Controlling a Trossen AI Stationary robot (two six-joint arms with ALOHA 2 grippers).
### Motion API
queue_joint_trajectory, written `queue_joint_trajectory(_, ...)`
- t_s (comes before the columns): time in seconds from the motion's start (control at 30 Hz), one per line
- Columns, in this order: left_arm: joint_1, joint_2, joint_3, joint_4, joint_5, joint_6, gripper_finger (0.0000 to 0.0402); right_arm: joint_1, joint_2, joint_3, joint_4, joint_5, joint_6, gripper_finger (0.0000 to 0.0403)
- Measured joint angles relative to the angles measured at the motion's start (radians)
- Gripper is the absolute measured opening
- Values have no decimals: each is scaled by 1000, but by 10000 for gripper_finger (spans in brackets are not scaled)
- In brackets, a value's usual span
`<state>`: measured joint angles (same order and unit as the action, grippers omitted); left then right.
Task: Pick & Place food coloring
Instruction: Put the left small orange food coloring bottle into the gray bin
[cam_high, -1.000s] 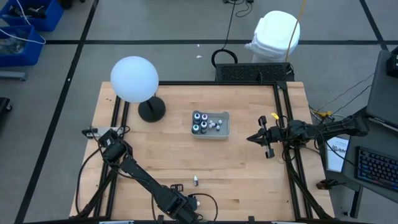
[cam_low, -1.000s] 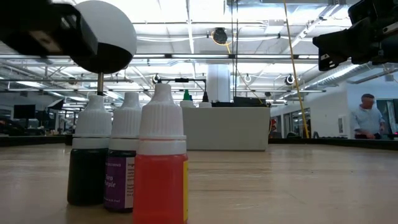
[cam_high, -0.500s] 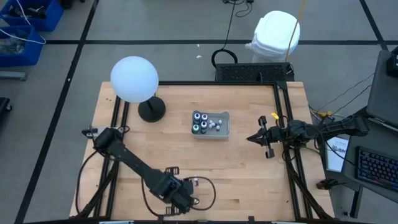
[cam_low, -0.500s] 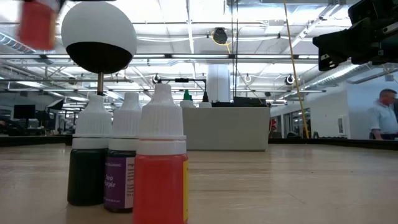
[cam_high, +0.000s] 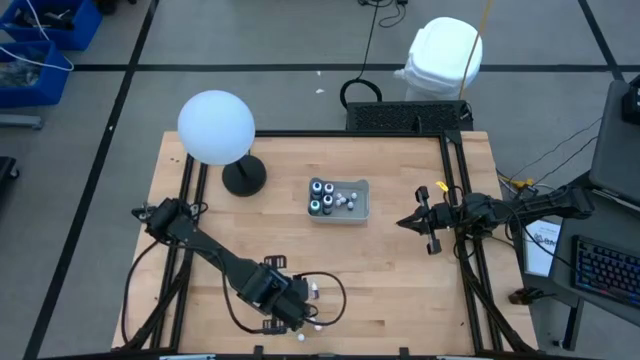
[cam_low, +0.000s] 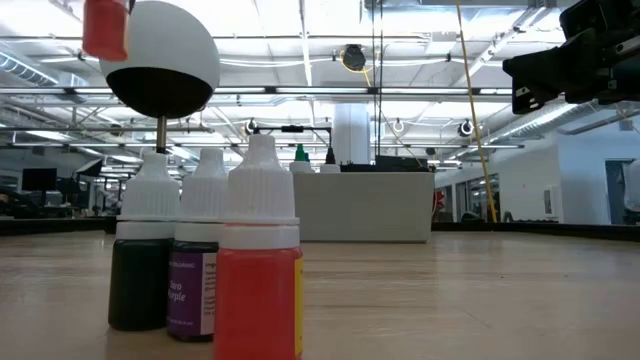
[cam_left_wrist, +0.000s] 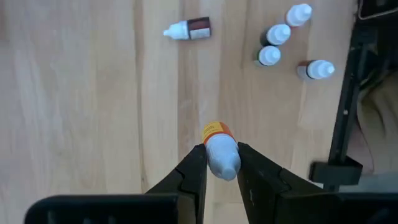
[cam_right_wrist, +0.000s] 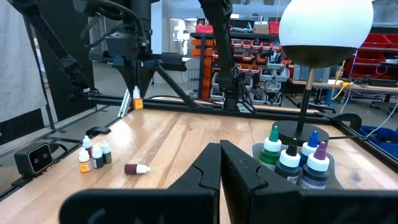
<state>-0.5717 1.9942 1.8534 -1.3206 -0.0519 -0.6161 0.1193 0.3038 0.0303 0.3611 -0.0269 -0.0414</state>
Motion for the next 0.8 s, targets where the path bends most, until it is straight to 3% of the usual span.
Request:
queue_joint_trajectory(0.5, 112, 0, 0, -44, 36, -32, 78, 0, 0, 0, 0, 0, 0, 0)
queue_joint_trajectory(0.8, 229, 0, 0, -44, 88, 131, 78, 0, 0, 0, -6, 0, 0, 0)
